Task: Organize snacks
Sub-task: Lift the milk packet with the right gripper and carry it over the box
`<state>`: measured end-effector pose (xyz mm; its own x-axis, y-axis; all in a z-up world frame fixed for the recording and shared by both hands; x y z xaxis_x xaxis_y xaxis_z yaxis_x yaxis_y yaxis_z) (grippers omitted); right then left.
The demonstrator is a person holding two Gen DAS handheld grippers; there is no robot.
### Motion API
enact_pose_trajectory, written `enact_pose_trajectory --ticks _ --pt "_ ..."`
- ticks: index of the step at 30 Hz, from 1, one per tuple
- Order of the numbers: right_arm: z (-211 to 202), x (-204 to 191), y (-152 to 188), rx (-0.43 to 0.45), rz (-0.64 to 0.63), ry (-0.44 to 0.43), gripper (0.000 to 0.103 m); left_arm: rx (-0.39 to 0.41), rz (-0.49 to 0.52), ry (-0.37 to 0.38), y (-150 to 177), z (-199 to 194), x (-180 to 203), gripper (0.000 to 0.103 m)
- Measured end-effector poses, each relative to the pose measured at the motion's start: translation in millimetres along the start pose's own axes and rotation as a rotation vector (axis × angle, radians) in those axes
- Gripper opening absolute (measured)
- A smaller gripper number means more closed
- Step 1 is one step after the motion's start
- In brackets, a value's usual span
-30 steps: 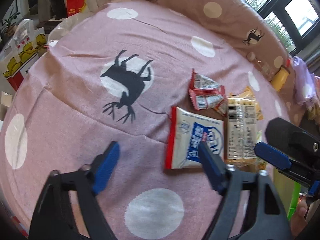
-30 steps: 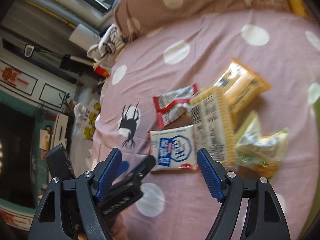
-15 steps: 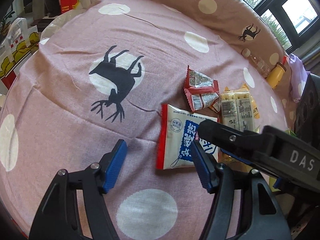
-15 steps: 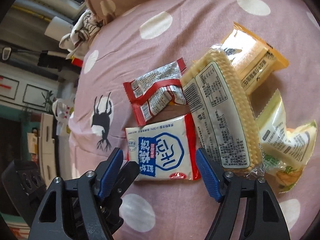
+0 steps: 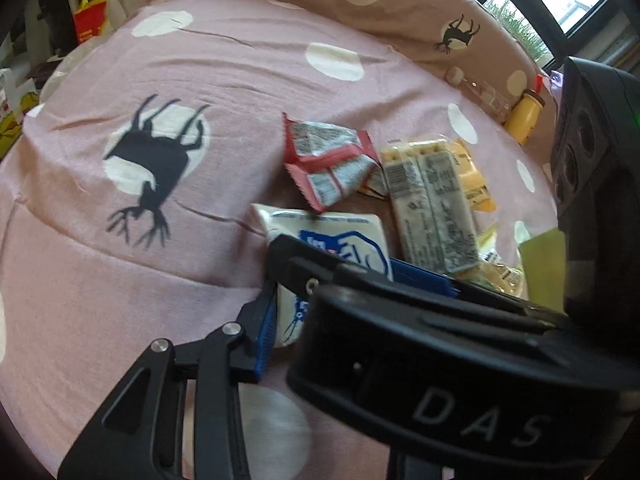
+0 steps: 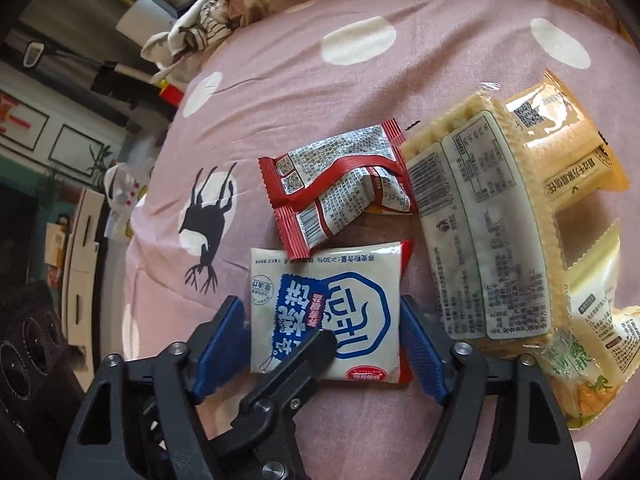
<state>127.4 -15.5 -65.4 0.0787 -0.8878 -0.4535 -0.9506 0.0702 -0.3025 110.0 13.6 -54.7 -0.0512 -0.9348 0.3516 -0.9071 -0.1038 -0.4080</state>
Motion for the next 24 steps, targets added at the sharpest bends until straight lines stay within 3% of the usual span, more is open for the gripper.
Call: enact_pose_trajectory --ticks 5,11,16,24 --pt "-6 3 4 0.015 0.005 -0.038 0.062 0.024 0.056 -0.058 0 -4 8 0.032" --pt "-41 1 9 0.097 -0.018 -0.040 0.060 0.099 0.110 -0.055 -1 -26 25 0.032" --pt "-80 -5 12 0.208 -0.049 -0.019 0.060 0.200 0.173 -0.009 2 -56 51 0.033" --pt "-137 13 23 0.361 -0.022 0.033 0.060 0.270 0.284 0.073 12 -74 100 0.033"
Point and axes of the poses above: each gripper's, at about its wrist camera, not at the fingertips, and z roughly the way its jaws point, x to its right, y to its underside, the point moved 9 cm from there along z, roughly the way its jaws point, and after that the axes turned 1 degree about x, right-handed, at the moved point
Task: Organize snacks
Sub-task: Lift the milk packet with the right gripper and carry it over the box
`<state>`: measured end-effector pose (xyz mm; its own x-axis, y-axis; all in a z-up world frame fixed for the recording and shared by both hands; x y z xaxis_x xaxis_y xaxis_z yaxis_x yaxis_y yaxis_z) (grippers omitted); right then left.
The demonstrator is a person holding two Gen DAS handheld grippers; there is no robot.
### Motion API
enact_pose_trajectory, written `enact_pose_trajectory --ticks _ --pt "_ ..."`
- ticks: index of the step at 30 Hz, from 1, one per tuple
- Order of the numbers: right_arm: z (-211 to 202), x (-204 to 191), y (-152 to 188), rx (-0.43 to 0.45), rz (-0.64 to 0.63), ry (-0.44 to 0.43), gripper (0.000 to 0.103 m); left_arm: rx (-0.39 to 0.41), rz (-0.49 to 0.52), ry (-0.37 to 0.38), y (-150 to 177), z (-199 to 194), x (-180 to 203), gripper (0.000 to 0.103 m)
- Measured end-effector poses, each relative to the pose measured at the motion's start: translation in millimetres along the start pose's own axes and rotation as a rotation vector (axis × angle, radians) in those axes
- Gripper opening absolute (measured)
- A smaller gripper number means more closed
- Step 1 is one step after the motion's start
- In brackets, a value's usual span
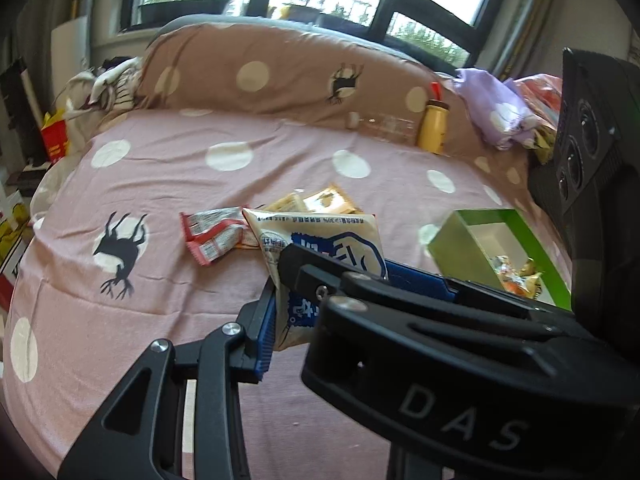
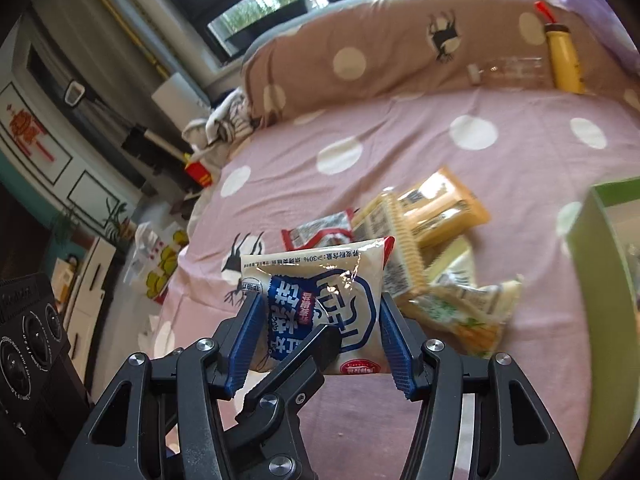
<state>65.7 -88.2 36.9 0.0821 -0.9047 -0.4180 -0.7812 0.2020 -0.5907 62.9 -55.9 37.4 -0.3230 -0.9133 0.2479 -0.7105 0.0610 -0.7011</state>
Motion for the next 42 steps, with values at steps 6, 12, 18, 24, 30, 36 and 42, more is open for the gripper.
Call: enact_pose_trajectory --ticks 6,12,18,24,30,36,42 --pt "-23 18 -4 0.051 0.005 0.024 0.060 0.027 0.025 0.026 0 -4 28 0.033" --pt "-43 28 -7 0.083 -0.011 0.037 0.060 0.054 0.053 0.042 -4 -12 53 0.033" --pt "-72 45 -17 0.148 0.009 0.041 0.060 0.080 0.118 0.058 -15 -15 84 0.033" --pt "-96 73 -22 0.195 0.055 0.056 0.060 0.078 0.183 0.085 -18 -10 119 0.033" --pt "-121 100 -25 0.252 0.109 0.070 0.060 0.083 0.246 0.115 -22 -7 154 0.033" --pt "-136 129 -25 0.275 0.176 0.104 0.060 0.056 0.283 0.158 -19 4 183 0.033" --pt "-148 158 -22 0.289 0.249 0.139 0.060 0.021 0.320 0.201 -14 17 211 0.032"
Point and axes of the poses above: each gripper's, at about its wrist camera, not at the fingertips, and z roughly the way its jaws point, x to its right, y to its underside, the point moved 9 cm from there along z, roughly the way its jaws point, and after that the axes turned 1 degree about x, right-handed, at the moved point
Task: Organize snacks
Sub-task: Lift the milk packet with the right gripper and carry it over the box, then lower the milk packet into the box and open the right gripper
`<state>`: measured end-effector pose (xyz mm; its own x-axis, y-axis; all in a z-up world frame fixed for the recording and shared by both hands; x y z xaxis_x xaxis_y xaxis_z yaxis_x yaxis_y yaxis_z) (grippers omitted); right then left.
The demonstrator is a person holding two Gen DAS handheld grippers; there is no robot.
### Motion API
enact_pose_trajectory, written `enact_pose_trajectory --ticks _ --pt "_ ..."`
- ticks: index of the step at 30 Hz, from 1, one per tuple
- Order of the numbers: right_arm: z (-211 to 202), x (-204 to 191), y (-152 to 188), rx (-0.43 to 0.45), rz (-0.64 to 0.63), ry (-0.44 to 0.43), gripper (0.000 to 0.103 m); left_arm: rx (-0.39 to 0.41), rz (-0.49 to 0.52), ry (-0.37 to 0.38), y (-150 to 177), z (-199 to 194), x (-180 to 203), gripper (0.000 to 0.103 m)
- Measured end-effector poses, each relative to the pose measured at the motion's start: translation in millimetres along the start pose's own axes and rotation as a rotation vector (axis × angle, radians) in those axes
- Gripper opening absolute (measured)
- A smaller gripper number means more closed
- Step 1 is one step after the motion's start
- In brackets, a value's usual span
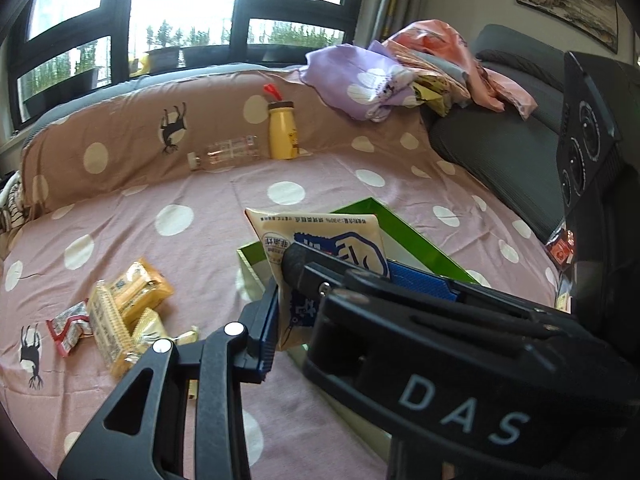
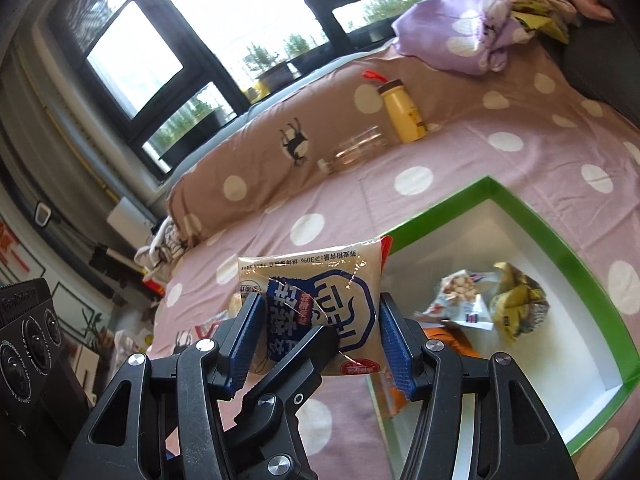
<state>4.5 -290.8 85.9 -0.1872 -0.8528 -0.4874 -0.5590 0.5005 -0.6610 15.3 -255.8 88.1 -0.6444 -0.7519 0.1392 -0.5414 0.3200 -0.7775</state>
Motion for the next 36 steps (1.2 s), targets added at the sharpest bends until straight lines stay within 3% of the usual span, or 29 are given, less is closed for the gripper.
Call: enact_pose_trajectory --ticks 17,24,36 --pt "-4 75 -2 -0.029 0.145 0.157 0.060 -0.128 0.015 0.148 11 50 50 0.032" --pt "-6 99 6 -0.083 0.151 0.269 0.060 -0.201 -0.019 0.238 25 65 68 0.032" --pt "-2 125 18 -0.146 0.175 0.354 0.060 -0.299 -0.069 0.290 43 84 78 0.031"
Point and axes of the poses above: each gripper's, at about its wrist camera, not at the fingertips, and z roughly the way its jaws point, x to its right, y to its underside, the point moved 9 cm from there along z, roughly the way its jaws point, and after that the axes turned 1 degree about x, right-handed, at the moved point
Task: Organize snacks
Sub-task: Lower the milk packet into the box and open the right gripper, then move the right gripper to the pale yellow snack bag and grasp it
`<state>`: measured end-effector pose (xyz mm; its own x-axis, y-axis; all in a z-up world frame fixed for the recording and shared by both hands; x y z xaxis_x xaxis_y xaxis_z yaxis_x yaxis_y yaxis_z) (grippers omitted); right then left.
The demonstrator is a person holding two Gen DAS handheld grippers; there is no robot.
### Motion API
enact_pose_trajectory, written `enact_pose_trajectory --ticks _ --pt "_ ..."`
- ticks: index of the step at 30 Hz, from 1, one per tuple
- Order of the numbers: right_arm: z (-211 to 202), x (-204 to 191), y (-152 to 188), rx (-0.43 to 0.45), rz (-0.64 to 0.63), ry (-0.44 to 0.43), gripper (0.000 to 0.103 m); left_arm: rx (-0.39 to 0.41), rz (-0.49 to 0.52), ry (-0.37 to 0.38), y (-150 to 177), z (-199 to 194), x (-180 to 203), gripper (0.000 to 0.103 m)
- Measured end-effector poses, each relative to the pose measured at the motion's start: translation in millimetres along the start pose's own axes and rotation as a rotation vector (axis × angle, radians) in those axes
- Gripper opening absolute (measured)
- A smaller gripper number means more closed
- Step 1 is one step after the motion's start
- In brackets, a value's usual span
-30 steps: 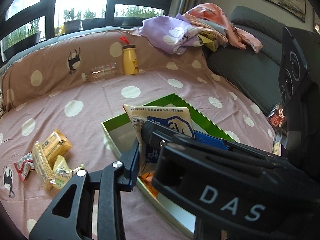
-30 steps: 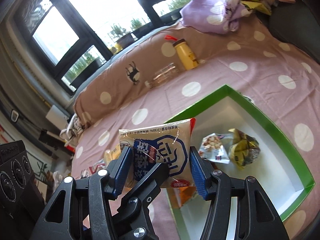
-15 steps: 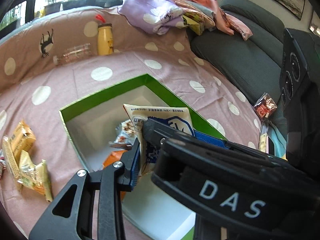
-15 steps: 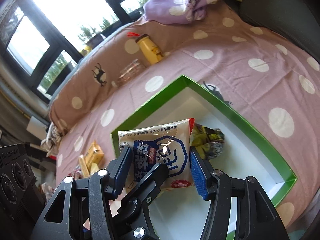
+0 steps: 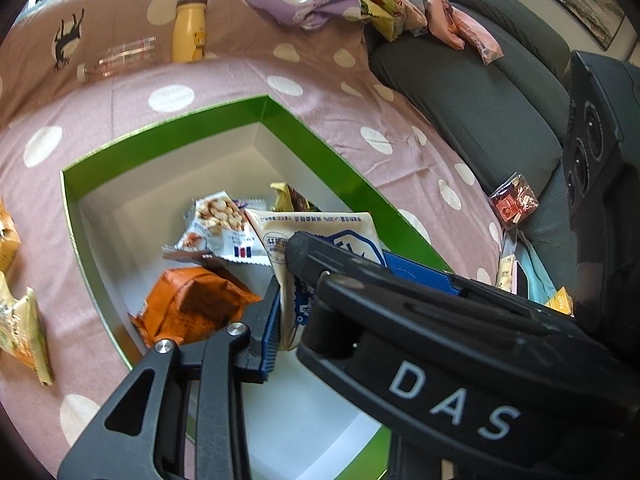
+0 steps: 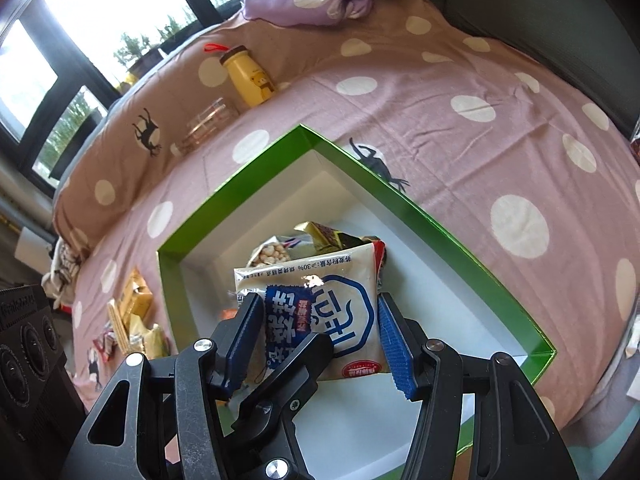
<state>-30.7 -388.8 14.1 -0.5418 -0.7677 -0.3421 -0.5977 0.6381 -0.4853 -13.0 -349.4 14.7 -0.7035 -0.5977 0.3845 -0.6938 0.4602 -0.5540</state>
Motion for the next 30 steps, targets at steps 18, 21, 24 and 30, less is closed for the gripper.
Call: enact_pose_trajectory --ticks 18,21,24,30 --pt "14 15 7 -0.054 0.013 0.087 0.063 -0.074 -0.087 0.044 13 15 -5 0.031" --pt "10 8 5 -0.039 -0.003 0.061 0.065 -0.063 -0.088 0.048 12 9 -5 0.034" --pt "4 0 4 -0.012 -0.015 0.038 0.070 -0.036 -0.093 0.056 10 -3 -8 0.039" --pt "-11 -28 -2 0.068 -0.058 -0.015 0.073 0.114 -0.087 -0.094 4 -55 -42 0.072"
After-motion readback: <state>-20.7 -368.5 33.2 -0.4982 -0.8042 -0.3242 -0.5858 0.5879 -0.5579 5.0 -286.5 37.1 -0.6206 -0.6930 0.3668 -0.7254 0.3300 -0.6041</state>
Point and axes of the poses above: each gripper's, at about its wrist camera, not at the fingertips, and z roughly the way its jaws point, x to its right, y to its underside, the point moved 9 cm from there along z, roughly the way its jaws point, and after that the axes turned 1 degree about x, right-handed, at the moved point
